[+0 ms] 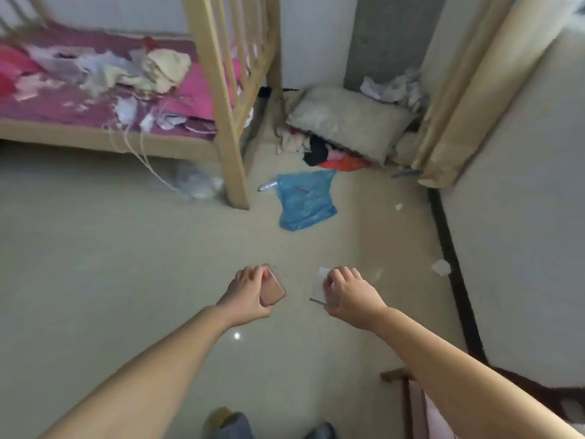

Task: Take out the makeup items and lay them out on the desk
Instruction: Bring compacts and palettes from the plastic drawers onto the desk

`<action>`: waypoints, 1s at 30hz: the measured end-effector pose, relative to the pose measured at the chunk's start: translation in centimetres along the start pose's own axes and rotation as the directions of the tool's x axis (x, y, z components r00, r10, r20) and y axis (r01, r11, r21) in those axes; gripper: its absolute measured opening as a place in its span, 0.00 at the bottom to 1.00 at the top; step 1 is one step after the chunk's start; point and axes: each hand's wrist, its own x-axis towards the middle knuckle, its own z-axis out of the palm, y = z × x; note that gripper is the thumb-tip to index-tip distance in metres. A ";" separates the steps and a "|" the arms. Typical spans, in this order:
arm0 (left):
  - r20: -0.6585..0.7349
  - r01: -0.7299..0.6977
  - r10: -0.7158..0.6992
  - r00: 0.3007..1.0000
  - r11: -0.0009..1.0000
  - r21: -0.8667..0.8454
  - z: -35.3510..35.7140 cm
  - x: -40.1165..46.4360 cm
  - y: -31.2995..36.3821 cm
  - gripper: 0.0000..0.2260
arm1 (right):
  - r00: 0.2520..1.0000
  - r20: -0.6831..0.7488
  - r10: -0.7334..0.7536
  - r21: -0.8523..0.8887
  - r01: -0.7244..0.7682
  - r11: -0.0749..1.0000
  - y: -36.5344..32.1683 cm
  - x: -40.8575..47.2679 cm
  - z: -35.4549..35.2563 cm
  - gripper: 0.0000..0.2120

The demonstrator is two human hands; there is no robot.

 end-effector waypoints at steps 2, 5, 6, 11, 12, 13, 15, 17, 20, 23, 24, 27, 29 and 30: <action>-0.069 0.109 -0.111 0.991 0.993 -0.037 -1.4 -3.3 -4.9 0.29 | 0.991 0.034 -0.127 -0.008 0.127 0.992 -5.2 3.2 0.5 0.24; -0.132 0.234 -0.246 0.960 0.967 -0.099 -3.4 -8.7 -12.2 0.28 | 0.957 0.078 -0.280 -0.038 0.284 0.958 -13.4 7.5 1.9 0.25; -0.144 0.280 -0.295 0.945 0.953 -0.116 -4.0 -10.6 -14.7 0.28 | 0.941 0.092 -0.325 -0.042 0.330 0.943 -16.4 8.8 2.5 0.25; -0.226 0.455 -0.493 0.840 0.867 -0.202 -7.9 -21.0 -28.2 0.27 | 0.821 0.187 -0.540 -0.066 0.559 0.827 -34.4 14.5 6.2 0.26; -0.245 0.481 -0.527 0.814 0.847 -0.226 -8.8 -23.1 -30.5 0.25 | 0.799 0.207 -0.564 -0.069 0.587 0.807 -38.2 15.2 6.8 0.26; -0.263 0.502 -0.559 0.786 0.826 -0.256 -9.6 -25.0 -32.7 0.24 | 0.779 0.224 -0.586 -0.068 0.612 0.788 -41.7 16.0 7.4 0.26; -0.298 0.537 -0.608 0.736 0.792 -0.290 -11.2 -28.7 -36.6 0.22 | 0.734 0.251 -0.631 -0.056 0.662 0.748 -48.3 17.3 8.3 0.26; -0.323 0.578 -0.655 0.683 0.755 -0.310 -12.4 -32.1 -40.3 0.20 | 0.677 0.278 -0.682 -0.047 0.718 0.694 -54.2 18.7 9.3 0.27; -0.353 0.639 -0.715 0.604 0.699 -0.322 -13.9 -36.3 -45.8 0.20 | 0.560 0.323 -0.763 -0.071 0.818 0.570 -62.2 21.4 11.1 0.25; -0.353 0.679 -0.738 0.574 0.671 -0.299 -15.1 -39.2 -51.2 0.20 | 0.479 0.339 -0.810 -0.057 0.870 0.491 -69.3 24.3 12.7 0.23; -0.355 0.689 -0.746 0.564 0.662 -0.295 -15.7 -39.7 -53.1 0.20 | 0.457 0.346 -0.819 -0.045 0.881 0.472 -71.6 25.3 13.2 0.22; -0.368 0.717 -0.781 0.504 0.616 -0.326 -18.3 -40.4 -59.6 0.20 | 0.376 0.377 -0.847 -0.014 0.916 0.400 -78.9 29.4 14.7 0.19; -0.375 0.722 -0.809 0.453 0.579 -0.377 -20.6 -40.3 -63.8 0.20 | 0.326 0.381 -0.865 -0.001 0.936 0.352 -84.0 32.5 15.5 0.19; -0.368 0.724 -0.826 0.427 0.556 -0.409 -21.7 -40.2 -66.0 0.20 | 0.312 0.383 -0.870 0.007 0.940 0.341 -86.6 34.1 15.8 0.19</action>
